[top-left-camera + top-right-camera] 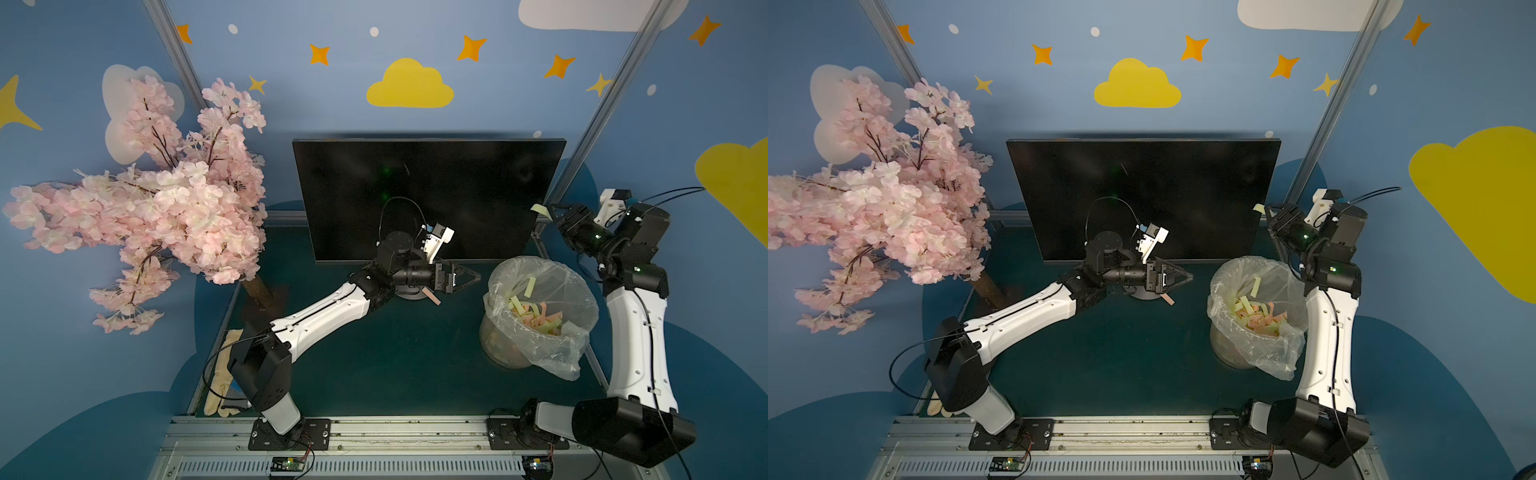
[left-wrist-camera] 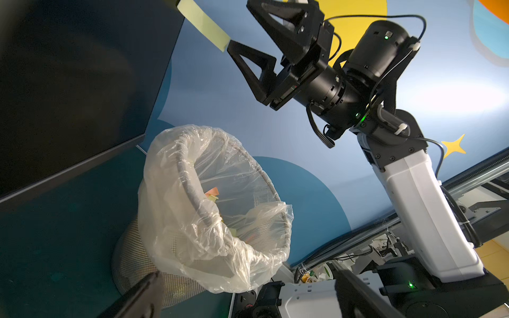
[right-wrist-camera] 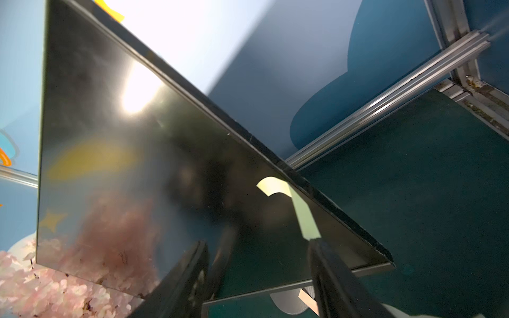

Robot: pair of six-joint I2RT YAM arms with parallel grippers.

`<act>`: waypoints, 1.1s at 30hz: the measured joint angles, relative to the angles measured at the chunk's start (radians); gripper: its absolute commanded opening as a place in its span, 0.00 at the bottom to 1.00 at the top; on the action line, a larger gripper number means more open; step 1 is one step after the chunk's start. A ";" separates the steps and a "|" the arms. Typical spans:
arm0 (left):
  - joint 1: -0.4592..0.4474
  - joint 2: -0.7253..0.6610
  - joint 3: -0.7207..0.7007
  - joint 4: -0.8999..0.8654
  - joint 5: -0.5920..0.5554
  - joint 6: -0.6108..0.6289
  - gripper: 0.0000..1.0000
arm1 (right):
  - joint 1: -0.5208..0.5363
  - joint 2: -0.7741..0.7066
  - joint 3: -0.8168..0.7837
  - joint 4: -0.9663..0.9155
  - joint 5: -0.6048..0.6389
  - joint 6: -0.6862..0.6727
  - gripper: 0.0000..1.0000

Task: Remove the sticky note from the monitor
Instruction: Tear off the sticky note from the monitor.

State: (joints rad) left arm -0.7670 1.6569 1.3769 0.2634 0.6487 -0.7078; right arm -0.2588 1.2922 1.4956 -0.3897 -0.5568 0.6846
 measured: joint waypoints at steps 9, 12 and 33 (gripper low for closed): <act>0.000 0.000 0.001 0.009 0.006 -0.004 1.00 | 0.010 0.027 0.011 -0.069 0.050 -0.085 0.62; 0.000 0.000 0.001 0.012 0.006 -0.005 1.00 | 0.004 0.026 0.011 -0.091 0.065 -0.101 0.63; 0.000 0.012 0.003 0.023 0.006 -0.015 1.00 | -0.033 0.075 0.060 -0.105 0.066 -0.140 0.62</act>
State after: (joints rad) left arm -0.7670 1.6691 1.3796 0.2863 0.6552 -0.7231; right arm -0.2916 1.3674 1.5551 -0.4950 -0.4911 0.5446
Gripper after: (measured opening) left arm 0.999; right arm 0.627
